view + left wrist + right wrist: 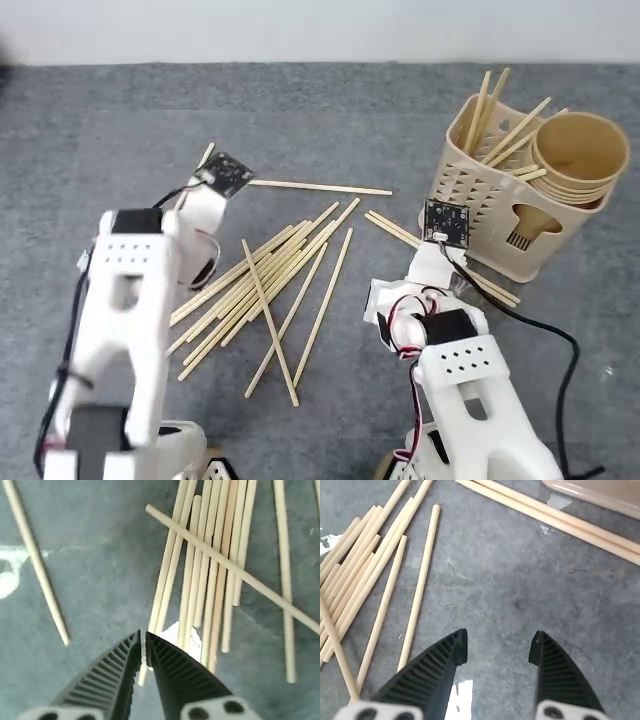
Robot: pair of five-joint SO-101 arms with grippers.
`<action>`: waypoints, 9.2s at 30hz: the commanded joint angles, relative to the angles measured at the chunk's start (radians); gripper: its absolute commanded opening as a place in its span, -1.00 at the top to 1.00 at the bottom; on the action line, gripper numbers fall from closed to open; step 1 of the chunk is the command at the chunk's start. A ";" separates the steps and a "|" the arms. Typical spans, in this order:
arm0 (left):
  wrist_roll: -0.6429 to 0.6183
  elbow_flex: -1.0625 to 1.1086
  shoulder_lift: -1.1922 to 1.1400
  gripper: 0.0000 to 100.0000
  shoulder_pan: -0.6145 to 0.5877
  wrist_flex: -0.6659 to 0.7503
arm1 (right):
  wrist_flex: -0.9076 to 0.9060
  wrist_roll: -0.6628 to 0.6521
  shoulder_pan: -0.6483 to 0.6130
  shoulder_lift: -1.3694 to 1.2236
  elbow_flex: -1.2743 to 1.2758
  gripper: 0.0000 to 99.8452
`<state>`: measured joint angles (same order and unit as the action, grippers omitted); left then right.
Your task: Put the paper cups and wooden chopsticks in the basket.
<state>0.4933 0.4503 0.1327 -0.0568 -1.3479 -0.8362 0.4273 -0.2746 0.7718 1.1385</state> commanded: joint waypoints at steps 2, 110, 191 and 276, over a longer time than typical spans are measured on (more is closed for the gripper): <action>0.086 -0.153 -0.144 0.79 0.000 -0.025 | 0.016 0.005 0.001 0.016 -0.005 0.56; 0.077 -1.437 -1.194 0.65 -0.049 -0.405 | 0.021 0.003 -0.001 0.024 0.018 0.56; 0.055 -0.627 -0.835 0.97 0.110 -0.258 | 0.021 0.003 -0.005 0.024 0.020 0.56; -0.724 -0.688 -0.193 0.97 0.736 1.097 | 0.021 0.003 -0.041 0.015 0.023 0.56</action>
<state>-0.1834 -0.2248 -0.0499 0.6644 -0.2938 -0.8332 0.4273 -0.3145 0.7718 1.1646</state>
